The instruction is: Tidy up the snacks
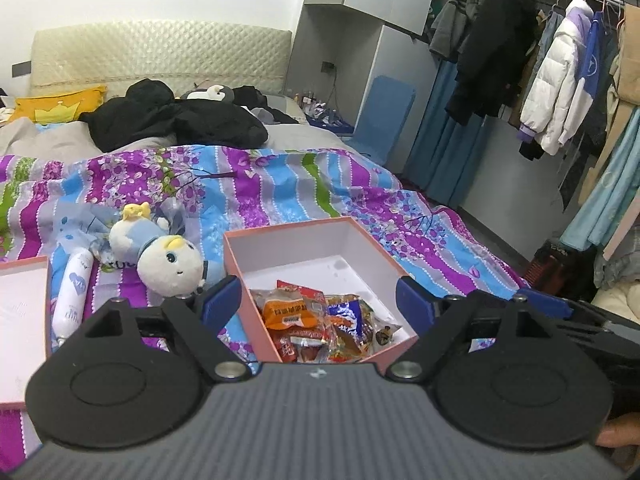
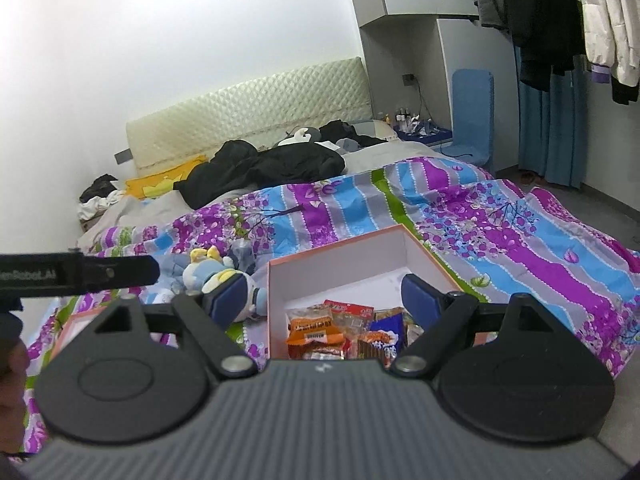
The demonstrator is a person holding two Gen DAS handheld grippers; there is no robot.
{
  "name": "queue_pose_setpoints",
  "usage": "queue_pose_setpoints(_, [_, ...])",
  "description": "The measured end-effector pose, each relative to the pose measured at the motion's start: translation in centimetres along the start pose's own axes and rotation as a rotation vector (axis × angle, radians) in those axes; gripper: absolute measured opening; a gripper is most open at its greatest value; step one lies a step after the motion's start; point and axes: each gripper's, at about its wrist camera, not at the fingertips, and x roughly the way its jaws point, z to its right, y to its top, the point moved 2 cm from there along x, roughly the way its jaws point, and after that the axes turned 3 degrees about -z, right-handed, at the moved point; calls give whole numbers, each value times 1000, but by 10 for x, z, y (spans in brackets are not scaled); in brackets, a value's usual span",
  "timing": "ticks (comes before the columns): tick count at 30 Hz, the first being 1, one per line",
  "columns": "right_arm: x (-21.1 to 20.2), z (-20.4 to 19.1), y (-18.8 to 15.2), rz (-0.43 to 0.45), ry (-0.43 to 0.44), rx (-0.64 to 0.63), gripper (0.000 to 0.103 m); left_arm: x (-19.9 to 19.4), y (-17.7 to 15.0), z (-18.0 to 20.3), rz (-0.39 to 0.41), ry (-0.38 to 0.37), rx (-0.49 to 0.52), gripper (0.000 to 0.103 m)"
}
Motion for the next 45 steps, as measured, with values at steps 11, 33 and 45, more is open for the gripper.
queue_pose_setpoints(11, [-19,-3,-30,0,-31,-3,85,-13,-36,-2,-1,17,-11,87])
queue_pose_setpoints(33, [-12,-1,-57,-41,-32,-5,85,-5,-72,1,-30,41,-2,87])
queue_pose_setpoints(45, [-13,-4,-58,-35,-42,-3,85,-8,-74,1,-24,31,2,87])
